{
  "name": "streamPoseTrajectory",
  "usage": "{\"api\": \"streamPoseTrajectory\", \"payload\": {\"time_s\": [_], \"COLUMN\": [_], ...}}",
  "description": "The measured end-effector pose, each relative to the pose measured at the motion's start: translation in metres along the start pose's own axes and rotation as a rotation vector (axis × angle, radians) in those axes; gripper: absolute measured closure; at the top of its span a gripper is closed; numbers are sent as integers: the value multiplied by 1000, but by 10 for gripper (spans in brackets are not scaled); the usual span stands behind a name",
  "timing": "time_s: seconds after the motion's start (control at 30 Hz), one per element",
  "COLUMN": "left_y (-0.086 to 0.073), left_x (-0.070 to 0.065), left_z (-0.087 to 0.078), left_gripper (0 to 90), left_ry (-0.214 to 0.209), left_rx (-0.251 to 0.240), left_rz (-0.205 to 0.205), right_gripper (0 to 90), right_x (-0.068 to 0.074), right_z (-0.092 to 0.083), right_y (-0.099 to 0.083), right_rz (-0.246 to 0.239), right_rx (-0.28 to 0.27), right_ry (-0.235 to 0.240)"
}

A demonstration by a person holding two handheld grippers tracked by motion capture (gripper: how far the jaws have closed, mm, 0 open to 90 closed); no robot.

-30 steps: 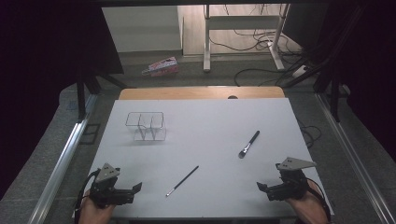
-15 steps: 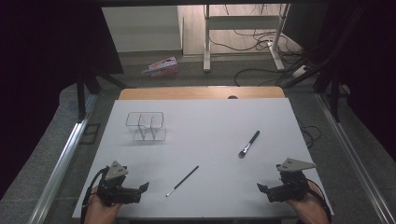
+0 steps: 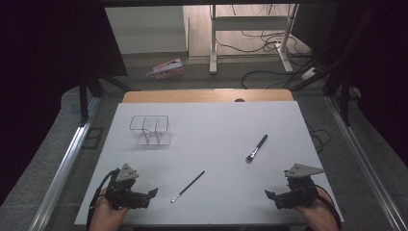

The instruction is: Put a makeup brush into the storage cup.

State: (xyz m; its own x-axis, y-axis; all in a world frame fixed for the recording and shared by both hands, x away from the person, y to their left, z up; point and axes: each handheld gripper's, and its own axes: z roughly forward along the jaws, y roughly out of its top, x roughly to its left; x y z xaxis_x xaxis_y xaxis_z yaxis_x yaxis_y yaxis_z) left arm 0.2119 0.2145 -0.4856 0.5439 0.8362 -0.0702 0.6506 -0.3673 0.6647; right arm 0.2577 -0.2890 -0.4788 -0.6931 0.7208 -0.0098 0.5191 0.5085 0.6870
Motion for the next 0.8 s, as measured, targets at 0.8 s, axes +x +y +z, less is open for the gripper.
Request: {"api": "streamPoseTrajectory", "payload": {"time_s": [0.8], "left_y": [32], "left_x": [0], "left_z": [10], "left_gripper": [22], "left_ry": [-3], "left_rx": [108], "left_rz": [91], "right_gripper": [0], "right_x": [2], "right_z": [5], "right_y": [2], "right_rz": [-17], "right_rx": [36], "right_ry": [-4]}}
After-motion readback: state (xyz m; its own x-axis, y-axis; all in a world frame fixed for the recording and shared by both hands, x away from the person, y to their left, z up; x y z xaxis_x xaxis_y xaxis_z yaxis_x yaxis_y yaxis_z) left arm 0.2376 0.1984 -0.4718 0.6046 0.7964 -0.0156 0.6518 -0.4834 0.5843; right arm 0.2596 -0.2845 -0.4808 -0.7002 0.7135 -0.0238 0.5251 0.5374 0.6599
